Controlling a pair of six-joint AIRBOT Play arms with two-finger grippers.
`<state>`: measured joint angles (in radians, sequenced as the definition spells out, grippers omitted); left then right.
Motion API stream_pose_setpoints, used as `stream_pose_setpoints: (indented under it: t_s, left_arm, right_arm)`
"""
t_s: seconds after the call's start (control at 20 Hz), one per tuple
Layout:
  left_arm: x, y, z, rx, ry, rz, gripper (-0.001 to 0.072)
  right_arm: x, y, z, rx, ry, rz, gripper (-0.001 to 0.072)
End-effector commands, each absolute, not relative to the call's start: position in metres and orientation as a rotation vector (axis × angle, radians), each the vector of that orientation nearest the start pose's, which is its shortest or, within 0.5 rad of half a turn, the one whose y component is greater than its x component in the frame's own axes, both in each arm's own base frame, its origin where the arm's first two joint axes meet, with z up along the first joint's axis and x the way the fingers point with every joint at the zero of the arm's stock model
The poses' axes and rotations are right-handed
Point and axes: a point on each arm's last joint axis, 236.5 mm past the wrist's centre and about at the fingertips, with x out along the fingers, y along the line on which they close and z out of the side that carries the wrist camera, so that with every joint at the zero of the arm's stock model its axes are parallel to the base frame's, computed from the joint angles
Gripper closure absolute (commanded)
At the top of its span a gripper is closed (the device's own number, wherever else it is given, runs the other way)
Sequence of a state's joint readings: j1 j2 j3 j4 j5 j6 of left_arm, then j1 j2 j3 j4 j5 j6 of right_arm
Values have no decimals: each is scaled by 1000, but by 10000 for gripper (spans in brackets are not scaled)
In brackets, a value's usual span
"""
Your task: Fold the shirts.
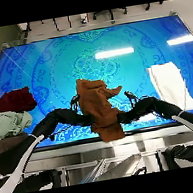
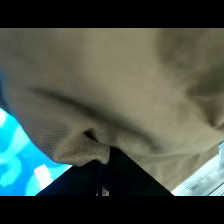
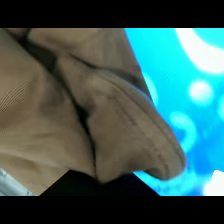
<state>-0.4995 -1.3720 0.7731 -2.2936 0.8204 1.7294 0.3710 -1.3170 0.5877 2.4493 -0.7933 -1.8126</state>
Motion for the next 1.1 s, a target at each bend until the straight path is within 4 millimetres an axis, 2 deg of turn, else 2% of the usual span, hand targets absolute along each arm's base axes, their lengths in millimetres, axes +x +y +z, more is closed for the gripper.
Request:
stream_pose_setpoints:
  t_s: [0.0, 0.05, 0.1, 0.15, 0.25, 0.3, 0.35, 0.4, 0.45, 0.5, 0.55, 0.6, 0.65, 0.7, 0.75, 0.8, 0.9, 0.95, 1.05]
  left_arm:
    - [267, -280, -75, -303, 1418, -633, 691]
    - [275, -286, -56, -304, 1371, -659, 691]
    - [284, -292, -28, -307, 1309, -694, 691]
    - [296, -300, 12, -310, 1220, -741, 691]
    - [315, -306, 120, -319, 989, -831, 692]
    - [320, -303, 185, -321, 846, -869, 692]
    - [316, -295, 264, -321, 670, -908, 692]
    - [302, -284, 339, -315, 495, -939, 692]
    - [281, -270, 408, -309, 329, -963, 692]
    - [254, -252, 467, -301, 179, -968, 692]
    - [225, -233, 519, -291, 47, -960, 692]
    - [197, -215, 557, -277, -54, -952, 692]
    - [173, -203, 582, -262, -125, -954, 692]
    - [154, -196, 598, -254, -167, -965, 692]
    - [144, -194, 603, -258, -172, -977, 692]
    - [142, -195, 599, -260, -146, -984, 692]
    - [160, -204, 572, -257, -49, -972, 692]
    - [180, -205, 551, -252, 7, -930, 691]
    - [227, -201, 496, -202, 129, -803, 691]
  right_arm:
    - [261, 243, -108, 480, 1460, 525, 689]
    - [272, 250, -90, 478, 1421, 560, 689]
    - [285, 258, -62, 476, 1362, 607, 690]
    - [302, 266, -20, 470, 1269, 669, 690]
    - [337, 269, 99, 450, 992, 770, 690]
    - [346, 262, 168, 435, 829, 804, 690]
    - [346, 251, 246, 411, 640, 826, 690]
    - [336, 236, 318, 370, 464, 834, 690]
    - [317, 222, 380, 317, 306, 833, 690]
    - [290, 209, 436, 256, 156, 824, 690]
    - [263, 196, 482, 208, 29, 813, 690]
    - [236, 184, 519, 167, -80, 795, 690]
    - [210, 172, 550, 131, -176, 773, 690]
    - [192, 164, 570, 107, -242, 756, 690]
    - [179, 159, 583, 95, -286, 748, 690]
    - [172, 158, 588, 92, -304, 750, 690]
    - [176, 161, 578, 69, -260, 755, 690]
    - [188, 164, 562, 51, -192, 753, 690]
    - [227, 171, 507, 23, 42, 733, 690]
